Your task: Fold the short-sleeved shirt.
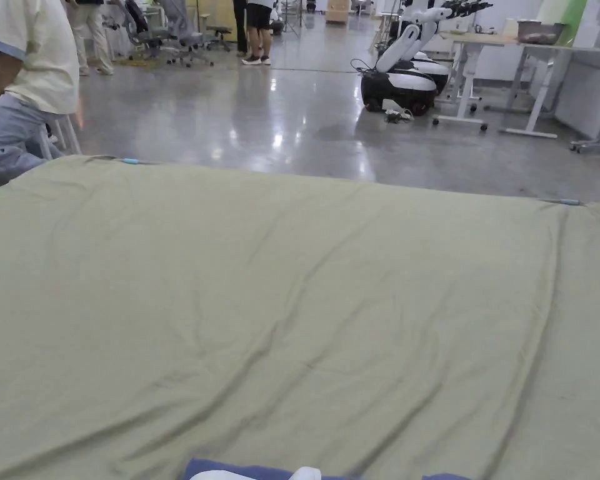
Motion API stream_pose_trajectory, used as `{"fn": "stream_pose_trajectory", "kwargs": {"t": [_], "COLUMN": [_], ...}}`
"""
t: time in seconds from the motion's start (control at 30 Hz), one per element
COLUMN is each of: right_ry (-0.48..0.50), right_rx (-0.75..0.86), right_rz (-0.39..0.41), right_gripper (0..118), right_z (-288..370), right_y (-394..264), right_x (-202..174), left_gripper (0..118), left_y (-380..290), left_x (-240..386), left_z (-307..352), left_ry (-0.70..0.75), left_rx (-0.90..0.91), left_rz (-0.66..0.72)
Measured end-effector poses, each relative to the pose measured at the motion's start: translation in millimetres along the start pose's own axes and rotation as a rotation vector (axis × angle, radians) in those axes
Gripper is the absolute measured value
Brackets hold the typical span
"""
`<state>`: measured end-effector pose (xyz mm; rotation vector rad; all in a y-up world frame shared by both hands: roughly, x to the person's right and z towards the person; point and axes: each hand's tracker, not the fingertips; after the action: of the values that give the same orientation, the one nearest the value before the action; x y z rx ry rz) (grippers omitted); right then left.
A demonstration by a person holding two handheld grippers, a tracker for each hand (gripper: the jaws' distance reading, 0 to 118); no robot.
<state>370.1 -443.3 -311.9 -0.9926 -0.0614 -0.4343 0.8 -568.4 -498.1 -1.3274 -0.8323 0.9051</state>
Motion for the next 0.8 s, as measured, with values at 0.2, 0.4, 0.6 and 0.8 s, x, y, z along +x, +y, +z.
{"fn": "stream_pose_trajectory", "kwargs": {"t": [0.2,0.4,0.6,0.8], "right_ry": [-0.01,-0.035,0.002,0.006], "right_rx": [0.017,0.008,-0.035,-0.03], "right_rz": [0.021,0.051,0.099,0.124], "right_gripper": [4,4,4,4], "right_z": [13.0,9.0,7.7,24.7], "right_y": [-0.1,-1.4,-11.3,-19.6], "right_x": [4.8,5.0,-0.4,11.7], "left_gripper": [8,103,104,89], "left_y": [-11.2,-24.1,-11.7,14.1], "left_x": [23.3,-22.6,-74.5,-98.2], "left_z": [123.0,240.2,210.0,143.9], "left_ry": [-0.122,0.017,0.02,-0.199], "left_rx": [0.186,0.479,0.341,0.169], "left_rz": [-0.142,-0.118,0.07,0.088]}}
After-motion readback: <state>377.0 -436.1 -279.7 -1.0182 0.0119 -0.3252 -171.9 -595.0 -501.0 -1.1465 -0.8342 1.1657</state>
